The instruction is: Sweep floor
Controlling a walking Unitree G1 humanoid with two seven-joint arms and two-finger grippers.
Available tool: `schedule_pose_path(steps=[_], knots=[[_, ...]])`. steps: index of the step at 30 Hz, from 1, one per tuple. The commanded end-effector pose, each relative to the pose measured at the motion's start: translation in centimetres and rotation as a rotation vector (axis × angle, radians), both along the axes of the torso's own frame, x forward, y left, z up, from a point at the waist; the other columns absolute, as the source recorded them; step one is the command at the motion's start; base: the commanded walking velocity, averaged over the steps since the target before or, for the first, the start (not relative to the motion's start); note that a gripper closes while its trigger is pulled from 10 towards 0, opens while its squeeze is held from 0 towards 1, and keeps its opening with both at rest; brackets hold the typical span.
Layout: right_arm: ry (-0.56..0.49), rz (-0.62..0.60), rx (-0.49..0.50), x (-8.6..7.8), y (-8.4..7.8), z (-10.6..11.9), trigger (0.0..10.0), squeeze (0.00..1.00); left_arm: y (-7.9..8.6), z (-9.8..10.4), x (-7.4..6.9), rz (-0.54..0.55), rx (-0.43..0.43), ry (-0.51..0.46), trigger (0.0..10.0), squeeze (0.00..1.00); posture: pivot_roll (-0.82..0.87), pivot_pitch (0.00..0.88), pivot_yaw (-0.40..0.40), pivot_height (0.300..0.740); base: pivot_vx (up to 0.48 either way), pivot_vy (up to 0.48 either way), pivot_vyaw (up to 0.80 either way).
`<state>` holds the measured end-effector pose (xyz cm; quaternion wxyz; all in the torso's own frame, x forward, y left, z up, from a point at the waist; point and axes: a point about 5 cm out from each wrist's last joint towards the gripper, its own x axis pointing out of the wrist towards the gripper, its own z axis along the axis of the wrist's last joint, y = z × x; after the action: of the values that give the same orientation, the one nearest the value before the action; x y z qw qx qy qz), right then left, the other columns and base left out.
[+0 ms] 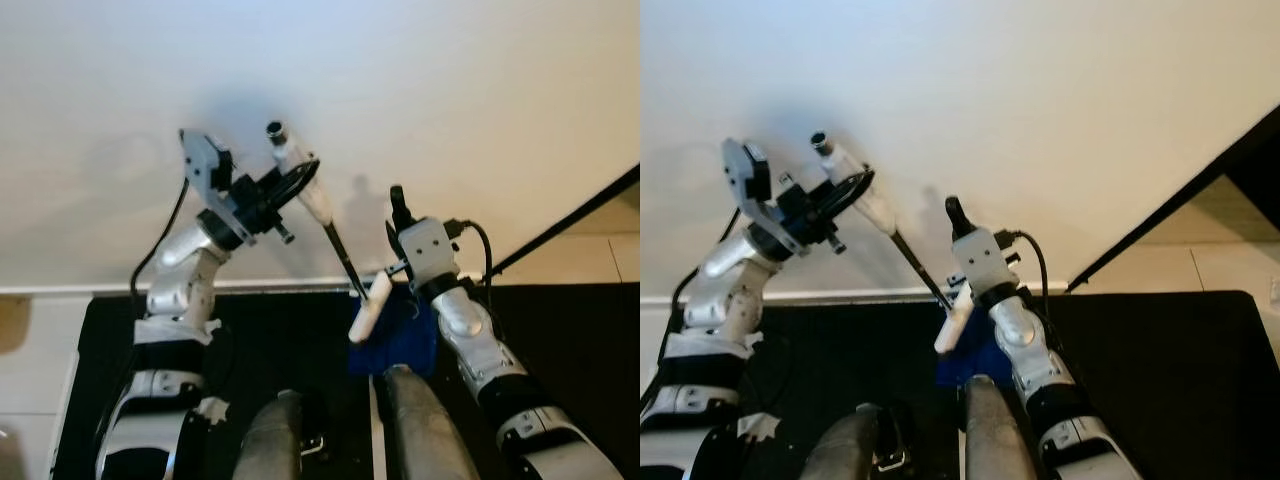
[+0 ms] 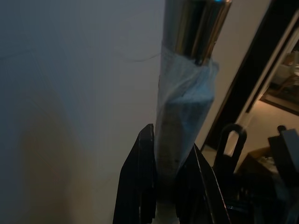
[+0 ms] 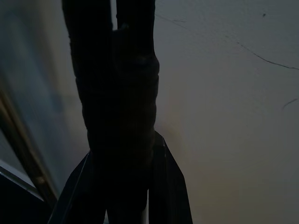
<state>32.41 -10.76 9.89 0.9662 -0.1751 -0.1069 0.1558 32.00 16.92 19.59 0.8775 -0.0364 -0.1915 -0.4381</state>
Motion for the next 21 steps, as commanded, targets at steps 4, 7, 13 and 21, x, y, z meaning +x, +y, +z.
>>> schedule_pose_path(steps=[4,7,13,21], knots=[[0.037,0.011,-0.007,-0.4,0.2,-1.0,10.0,0.0,1.5,-0.7,-1.1,0.076,0.007,0.022,10.0,0.02,-0.09,0.335,0.041,0.74,0.0,0.0,0.0],[0.037,0.014,-0.008,-0.4,0.2,-1.0,10.0,0.0,2.0,-1.1,-1.2,0.129,0.018,0.041,10.0,0.01,-0.08,0.334,0.041,0.74,0.0,0.0,0.0],[0.036,0.012,-0.007,-0.4,0.3,-1.0,10.0,0.0,3.2,-2.0,-0.9,0.247,0.015,0.065,10.0,0.02,-0.09,0.333,0.043,0.74,0.0,0.0,0.0],[0.037,0.01,-0.009,-0.4,0.1,-1.1,10.0,0.0,5.5,-2.6,-0.8,0.412,0.067,0.06,10.0,0.02,-0.09,0.33,0.044,0.74,0.0,0.0,0.0]])
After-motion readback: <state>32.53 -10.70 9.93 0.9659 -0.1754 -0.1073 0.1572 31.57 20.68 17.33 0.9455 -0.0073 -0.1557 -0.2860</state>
